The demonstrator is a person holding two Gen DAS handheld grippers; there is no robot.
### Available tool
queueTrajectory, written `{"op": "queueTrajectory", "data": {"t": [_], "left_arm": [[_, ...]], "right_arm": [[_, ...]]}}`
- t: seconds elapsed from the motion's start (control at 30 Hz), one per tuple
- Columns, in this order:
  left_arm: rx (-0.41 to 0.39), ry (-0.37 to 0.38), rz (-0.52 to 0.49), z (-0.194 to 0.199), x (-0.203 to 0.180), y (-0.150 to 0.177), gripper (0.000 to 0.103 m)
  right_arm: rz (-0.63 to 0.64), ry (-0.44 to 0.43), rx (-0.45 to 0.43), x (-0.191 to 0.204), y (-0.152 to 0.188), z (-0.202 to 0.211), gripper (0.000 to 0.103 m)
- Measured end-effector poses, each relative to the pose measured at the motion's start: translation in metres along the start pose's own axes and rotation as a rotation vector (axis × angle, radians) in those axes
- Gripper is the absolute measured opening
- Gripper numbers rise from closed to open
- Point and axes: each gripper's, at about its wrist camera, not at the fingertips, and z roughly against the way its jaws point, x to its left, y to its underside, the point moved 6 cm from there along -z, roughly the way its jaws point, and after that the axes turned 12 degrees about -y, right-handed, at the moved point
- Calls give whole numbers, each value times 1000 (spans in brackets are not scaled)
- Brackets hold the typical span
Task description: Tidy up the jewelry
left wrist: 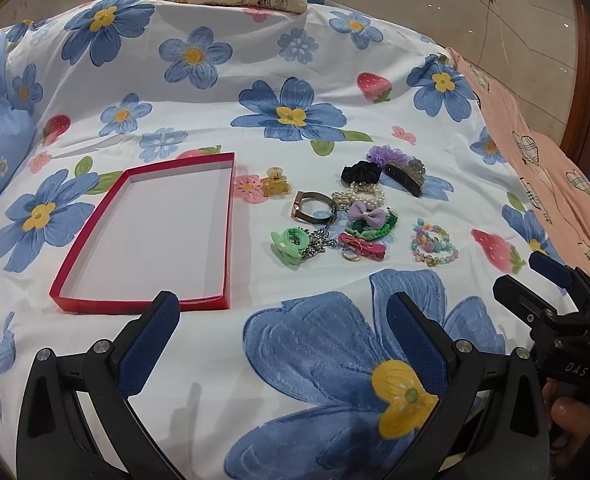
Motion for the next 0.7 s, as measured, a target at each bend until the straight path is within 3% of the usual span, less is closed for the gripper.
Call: {"op": "queueTrajectory", "data": {"t": [0.7], "left_arm": [[4, 2, 6, -4, 4, -1, 103]], "right_arm": [[14, -20, -13, 10, -6, 3, 101]]}}
